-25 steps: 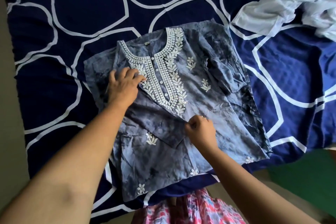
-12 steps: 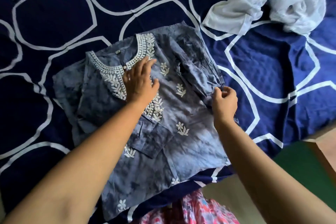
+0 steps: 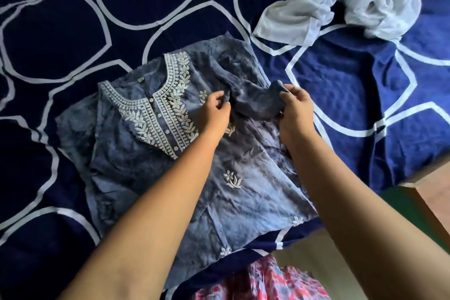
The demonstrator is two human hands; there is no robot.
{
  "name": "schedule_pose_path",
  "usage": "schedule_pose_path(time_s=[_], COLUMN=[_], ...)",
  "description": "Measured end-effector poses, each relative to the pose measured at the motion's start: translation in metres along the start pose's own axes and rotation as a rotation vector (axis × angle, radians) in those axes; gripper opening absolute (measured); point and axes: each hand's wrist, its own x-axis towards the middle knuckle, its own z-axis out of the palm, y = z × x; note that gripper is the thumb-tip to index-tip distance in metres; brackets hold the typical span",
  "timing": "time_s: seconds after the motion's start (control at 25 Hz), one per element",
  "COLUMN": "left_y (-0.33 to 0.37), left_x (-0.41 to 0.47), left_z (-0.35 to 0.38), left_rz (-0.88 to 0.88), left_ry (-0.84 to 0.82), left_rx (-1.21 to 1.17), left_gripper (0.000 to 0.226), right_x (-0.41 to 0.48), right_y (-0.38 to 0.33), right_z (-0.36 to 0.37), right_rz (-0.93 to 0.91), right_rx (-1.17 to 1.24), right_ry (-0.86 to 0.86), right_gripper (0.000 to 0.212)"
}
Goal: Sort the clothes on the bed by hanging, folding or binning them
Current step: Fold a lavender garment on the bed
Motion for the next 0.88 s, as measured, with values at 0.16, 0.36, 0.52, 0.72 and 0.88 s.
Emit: schedule_pose_path(time_s=[0.16,0.36,0.52,0.72,0.88], left_y=[0.0,-0.036,-0.062,-0.068,-0.079], left_x=[-0.004,-0.024,-0.037,-0.05,-0.051], left_z=[-0.024,-0.074,-0.08,-0.081,-0.085], left_rz=[-0.189,-0.405,-0.4,-0.366,-0.231], left_ry=[-0.069,-0.039,-0.061,0.03,0.037], left_rx=[-0.233,-0.718,-0.573,-0.383,-0.321], left_gripper=[0.032,0.046,0.035,0.041,0.045], right_x=[-0.048,-0.096,-0.1,-0.117,-0.122], right_y=[-0.021,0.017,0.071,0.105,0.12], right_z=[0.02,0.003,-0.028,-0.03,-0.029], right_rz=[-0.613,-0.771,-0.516,-0.482,-1.197], right_rx=[-0.334,-1.306,-1.415,-1.204,-1.636], right_ry=[-0.22,-1.195,-0.906,-0.447,-0.737], right_gripper=[0.024,0.019,0.027,0.045,0.073])
